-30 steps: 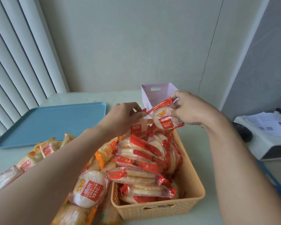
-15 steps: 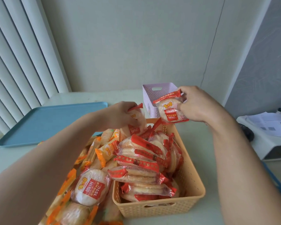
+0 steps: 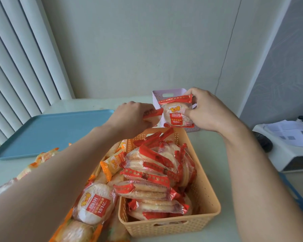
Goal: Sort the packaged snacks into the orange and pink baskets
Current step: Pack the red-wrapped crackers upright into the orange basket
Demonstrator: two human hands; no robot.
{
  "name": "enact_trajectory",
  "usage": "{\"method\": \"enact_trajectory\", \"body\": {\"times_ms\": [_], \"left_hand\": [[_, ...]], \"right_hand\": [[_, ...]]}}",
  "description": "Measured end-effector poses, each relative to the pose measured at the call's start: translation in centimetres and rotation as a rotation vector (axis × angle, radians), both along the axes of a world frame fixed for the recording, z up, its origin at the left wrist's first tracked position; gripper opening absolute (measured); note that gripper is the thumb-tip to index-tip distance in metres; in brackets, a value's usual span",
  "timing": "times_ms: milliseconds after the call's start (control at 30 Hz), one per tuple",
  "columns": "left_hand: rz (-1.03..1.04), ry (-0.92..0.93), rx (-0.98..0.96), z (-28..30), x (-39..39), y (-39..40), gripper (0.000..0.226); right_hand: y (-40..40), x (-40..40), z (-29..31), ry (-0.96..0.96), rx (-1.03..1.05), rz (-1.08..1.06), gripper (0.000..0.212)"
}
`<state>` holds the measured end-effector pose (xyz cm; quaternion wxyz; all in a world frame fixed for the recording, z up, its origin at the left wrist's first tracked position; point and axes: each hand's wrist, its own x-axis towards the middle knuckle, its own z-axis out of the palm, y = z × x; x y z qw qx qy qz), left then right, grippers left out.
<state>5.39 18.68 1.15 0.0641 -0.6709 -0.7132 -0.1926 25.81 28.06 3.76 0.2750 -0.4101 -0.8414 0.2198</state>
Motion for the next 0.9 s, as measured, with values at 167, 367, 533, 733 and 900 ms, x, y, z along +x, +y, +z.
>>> {"method": "enact_trajectory", "body": {"times_ms": [167,367,533,733,900], "left_hand": [[-0.038,-0.021,-0.075,-0.1,0.9,-0.9,0.028],[-0.011,-0.073,-0.224,-1.1,0.8,-0.9,0.026],[-0.012,-0.059,-0.444,-2.8,0.6,0.0,0.021],[-0.083,-0.039,-0.152,-1.9,-0.5,-1.2,0.038],[-0.083,-0.195,-0.346,-2.2,-1.1,-1.0,0.049]], "right_hand": [[0.1,0.0,0.0,-0.001,0.001,-0.006,0.023],[-0.2,-0.3,-0.3,-0.029,-0.028,0.055,0.024],[-0.2,-0.3,-0.8,-0.083,-0.103,0.088,0.025],[0.3,-0.3,-1.1,-0.054,-0.116,0.105,0.03],[0.6,0.6,-0.9,0.051,-0.28,0.217,0.026]]}}
